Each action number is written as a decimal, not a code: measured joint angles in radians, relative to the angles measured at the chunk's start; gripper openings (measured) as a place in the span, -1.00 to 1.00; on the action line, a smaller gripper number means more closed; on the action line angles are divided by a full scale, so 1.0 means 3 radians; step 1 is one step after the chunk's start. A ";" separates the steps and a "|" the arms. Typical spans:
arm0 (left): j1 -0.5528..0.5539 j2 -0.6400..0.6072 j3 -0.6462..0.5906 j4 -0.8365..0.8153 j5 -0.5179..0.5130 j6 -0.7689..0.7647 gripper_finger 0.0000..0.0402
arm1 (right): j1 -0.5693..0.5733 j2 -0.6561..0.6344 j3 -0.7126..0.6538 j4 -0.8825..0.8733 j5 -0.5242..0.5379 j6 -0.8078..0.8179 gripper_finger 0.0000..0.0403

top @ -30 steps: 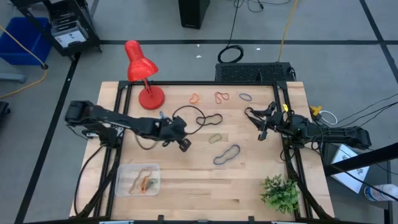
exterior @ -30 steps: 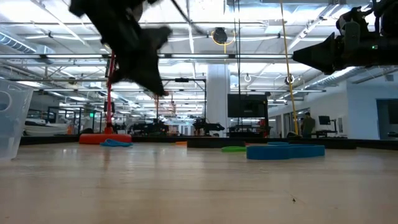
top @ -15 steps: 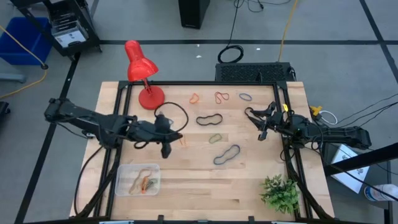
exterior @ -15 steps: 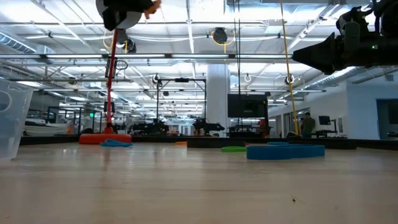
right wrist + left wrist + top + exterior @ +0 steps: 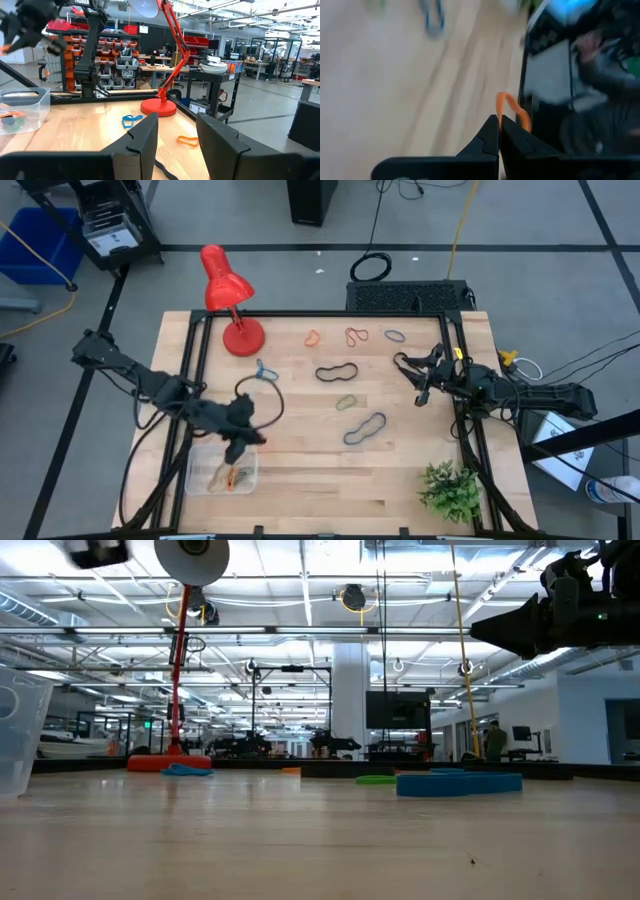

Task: Pick and place rubber bands into bin
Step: Put the bottom orange rubber band into the transparent bin

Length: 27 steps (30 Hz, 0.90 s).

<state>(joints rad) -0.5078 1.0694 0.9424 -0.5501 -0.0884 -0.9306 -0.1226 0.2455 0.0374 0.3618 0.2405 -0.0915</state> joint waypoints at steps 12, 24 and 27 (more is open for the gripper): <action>-0.0557 0.0206 0.0000 -0.1783 0.0769 -0.2515 -0.99 | 0.0000 0.0000 -0.0001 0.0001 0.0004 0.0001 -0.35; -0.1119 0.0657 0.0000 -0.1711 0.0543 -0.3336 -0.97 | 0.0000 0.0010 -0.0001 -0.0001 0.0005 0.0003 -0.35; -0.1227 0.0787 0.0000 -0.1607 0.0434 -0.3445 -0.98 | 0.0000 0.0018 0.0000 0.0001 0.0005 0.0003 -0.35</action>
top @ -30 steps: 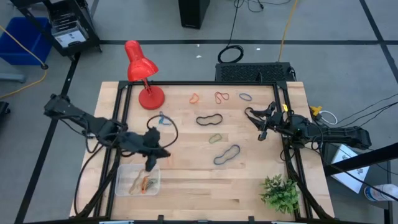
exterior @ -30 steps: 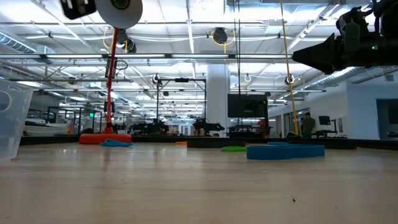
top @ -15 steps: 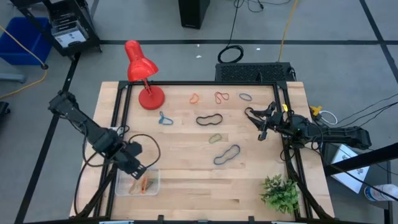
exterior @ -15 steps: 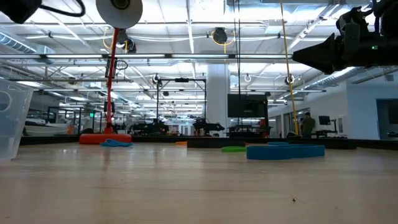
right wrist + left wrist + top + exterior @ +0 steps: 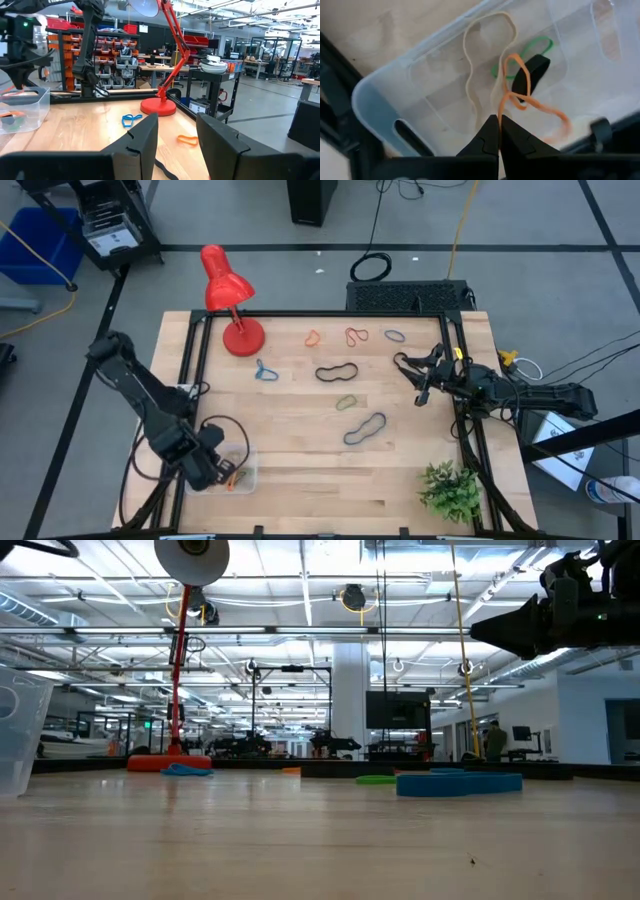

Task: Pick and place rubber bands into bin
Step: Put the bottom orange rubber band into the transparent bin

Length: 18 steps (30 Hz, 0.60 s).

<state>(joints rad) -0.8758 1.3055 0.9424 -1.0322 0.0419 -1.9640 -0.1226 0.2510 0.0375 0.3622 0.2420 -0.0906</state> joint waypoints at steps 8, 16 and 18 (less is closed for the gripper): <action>-0.0096 0.0337 0.0000 -0.0035 -0.0049 -0.0323 -0.97 | 0.0000 0.0012 -0.0001 -0.0001 0.0000 0.0001 -0.35; -0.0094 0.0530 0.0000 -0.0033 -0.0199 -0.0300 -0.92 | 0.0000 0.0012 0.0000 -0.0001 0.0000 0.0004 -0.35; -0.0094 0.0542 0.0000 -0.0028 -0.0313 -0.0305 -0.95 | 0.0000 0.0012 0.0000 -0.0001 -0.0001 0.0012 -0.35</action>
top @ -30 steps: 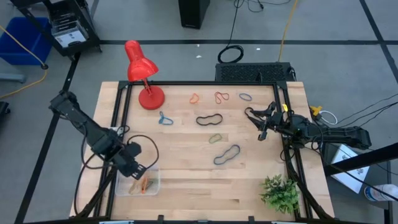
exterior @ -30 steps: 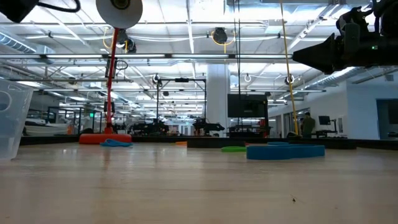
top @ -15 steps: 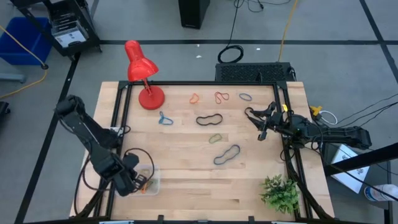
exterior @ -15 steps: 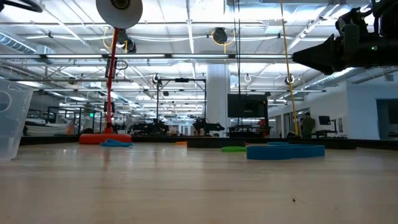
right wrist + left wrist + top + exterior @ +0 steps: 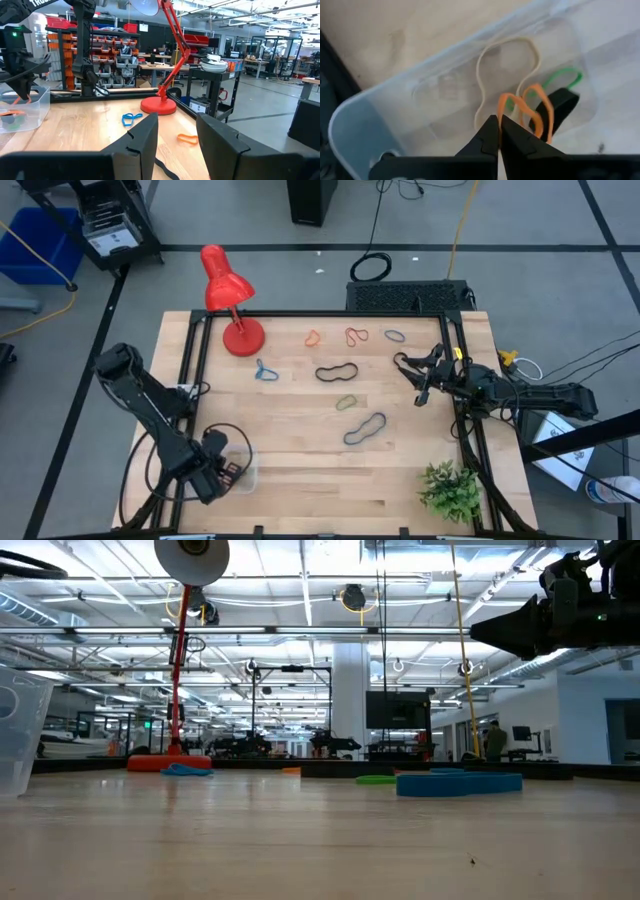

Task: Pick and place rubber bands into bin
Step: Put the bottom orange rubber band into the transparent bin

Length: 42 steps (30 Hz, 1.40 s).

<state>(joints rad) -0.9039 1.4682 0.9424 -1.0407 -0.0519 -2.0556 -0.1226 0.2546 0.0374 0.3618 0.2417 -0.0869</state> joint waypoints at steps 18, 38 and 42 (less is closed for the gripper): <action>0.0213 0.0126 0.0000 0.0364 -0.0126 0.0359 -0.86 | 0.0000 0.0000 0.0001 0.0000 -0.0006 0.0002 -0.35; 0.0252 0.0126 -0.0001 0.0409 0.0117 0.0399 -0.77 | 0.0000 0.0000 -0.0001 0.0001 -0.0009 0.0002 -0.35; 0.0267 0.0126 -0.0001 0.0409 0.0194 0.0384 -0.76 | 0.0000 0.0000 0.0000 0.0000 -0.0009 0.0002 -0.35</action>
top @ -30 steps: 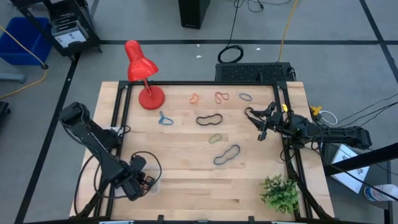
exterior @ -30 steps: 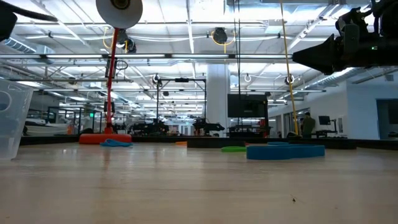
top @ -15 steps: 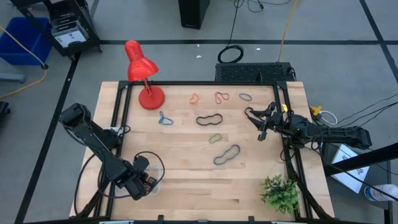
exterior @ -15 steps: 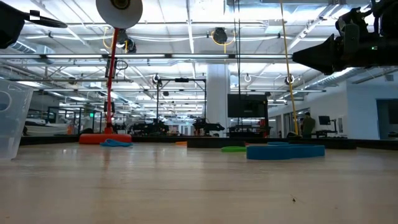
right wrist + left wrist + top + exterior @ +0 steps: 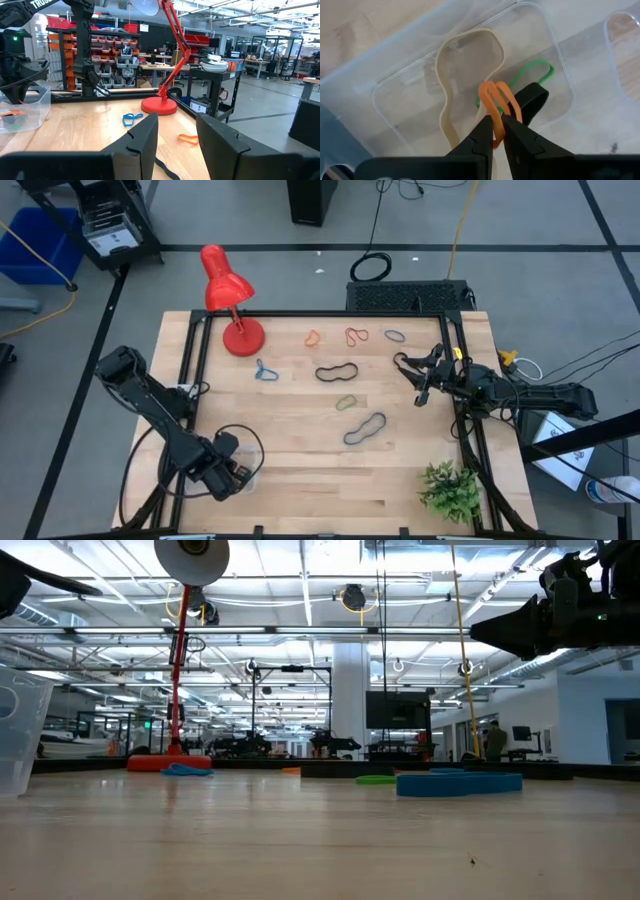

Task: Pick and place rubber bands into bin
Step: Put the bottom orange rubber band into the transparent bin

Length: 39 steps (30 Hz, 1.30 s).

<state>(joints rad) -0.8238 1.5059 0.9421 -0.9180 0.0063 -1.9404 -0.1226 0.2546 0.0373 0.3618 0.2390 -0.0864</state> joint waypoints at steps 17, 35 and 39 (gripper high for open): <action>0.0000 -0.0003 -0.0001 0.0117 -0.0003 0.0107 -0.32 | 0.0001 0.0000 0.0001 0.0001 0.0000 0.0000 -0.35; -0.0001 -0.0264 -0.0001 0.0014 0.0151 0.0384 0.14 | 0.0001 0.0000 0.0000 0.0001 -0.0001 0.0000 -0.35; -0.0001 -0.0323 -0.0001 -0.0106 0.0161 0.0340 0.14 | 0.0001 0.0000 0.0000 0.0001 -0.0001 0.0000 -0.35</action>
<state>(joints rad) -0.8240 1.4091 0.9417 -0.9498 0.0545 -1.8383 -0.1223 0.2546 0.0372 0.3622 0.2386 -0.0864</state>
